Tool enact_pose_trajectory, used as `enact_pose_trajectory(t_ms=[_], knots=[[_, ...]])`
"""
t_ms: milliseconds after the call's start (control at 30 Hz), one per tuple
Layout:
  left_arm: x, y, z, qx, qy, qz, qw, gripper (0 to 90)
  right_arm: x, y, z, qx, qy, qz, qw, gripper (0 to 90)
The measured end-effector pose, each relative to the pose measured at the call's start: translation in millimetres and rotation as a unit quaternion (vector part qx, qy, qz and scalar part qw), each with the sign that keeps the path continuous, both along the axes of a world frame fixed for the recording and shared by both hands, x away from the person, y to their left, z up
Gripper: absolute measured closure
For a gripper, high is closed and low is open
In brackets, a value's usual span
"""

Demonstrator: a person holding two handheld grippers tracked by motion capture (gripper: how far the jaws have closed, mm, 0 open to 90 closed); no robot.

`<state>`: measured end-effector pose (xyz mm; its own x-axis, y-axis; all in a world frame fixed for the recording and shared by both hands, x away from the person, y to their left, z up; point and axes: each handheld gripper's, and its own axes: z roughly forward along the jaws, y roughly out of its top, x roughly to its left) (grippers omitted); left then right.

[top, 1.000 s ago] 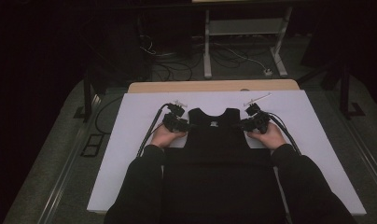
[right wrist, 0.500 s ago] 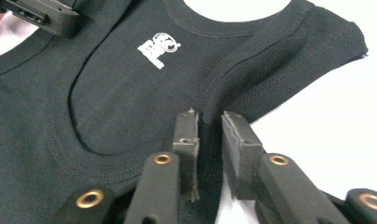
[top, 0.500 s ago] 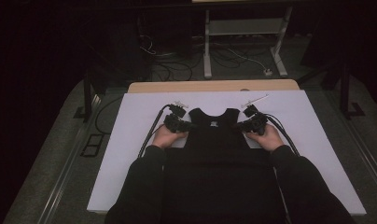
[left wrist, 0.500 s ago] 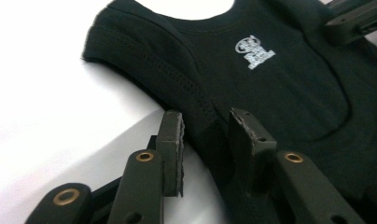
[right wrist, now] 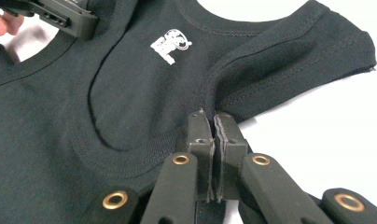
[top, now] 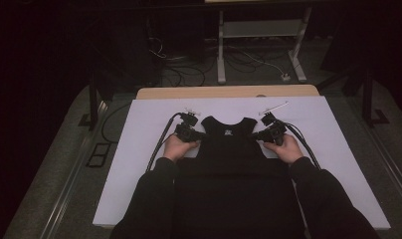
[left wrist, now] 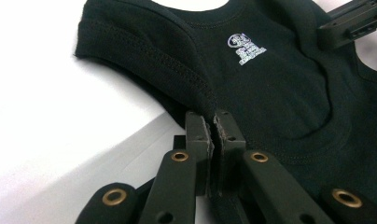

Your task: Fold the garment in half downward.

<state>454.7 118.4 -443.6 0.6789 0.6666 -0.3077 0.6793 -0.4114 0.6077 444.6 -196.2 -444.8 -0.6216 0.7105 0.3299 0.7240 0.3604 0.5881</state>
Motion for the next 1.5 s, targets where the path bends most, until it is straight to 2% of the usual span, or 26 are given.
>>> enact_pose_trajectory(t_ms=[233,367,500,633,833,1033,1233,1500], knots=[[-11.6,2.1,3.4,-0.014,-0.029,0.009,0.9994,85.8,-9.6,-5.2,3.5,0.023,-0.004,-0.002,0.9997,85.6],[-19.3,3.9,7.7,-0.024,-0.04,0.013,0.9988,85.8,-14.2,-6.3,9.5,0.033,-0.007,-0.002,0.9994,85.6],[-24.0,6.0,14.2,-0.023,-0.047,0.009,0.9986,85.8,-19.7,-6.8,16.7,0.046,-0.014,-0.002,0.9989,85.6],[-28.7,5.9,19.1,-0.021,-0.051,0.004,0.9985,85.8,-25.2,-8.1,20.8,0.052,-0.018,-0.001,0.9985,85.6],[-35.7,10.1,26.3,-0.036,-0.059,0.002,0.9976,85.8,-32.4,-13.3,27.9,0.066,-0.026,-0.001,0.9974,85.5],[-42.5,17.0,28.6,-0.044,-0.056,0.0,0.9975,85.8,-40.2,-18.8,36.6,0.082,-0.033,-0.001,0.9961,85.5],[-52.3,18.4,33.0,-0.046,-0.057,-0.007,0.9973,85.7,-48.1,-20.7,41.0,0.09,-0.04,-0.001,0.9952,85.5],[-63.0,22.6,42.3,-0.06,-0.063,-0.01,0.9962,85.6,-57.2,-21.5,45.1,0.096,-0.042,-0.001,0.9945,85.5]])
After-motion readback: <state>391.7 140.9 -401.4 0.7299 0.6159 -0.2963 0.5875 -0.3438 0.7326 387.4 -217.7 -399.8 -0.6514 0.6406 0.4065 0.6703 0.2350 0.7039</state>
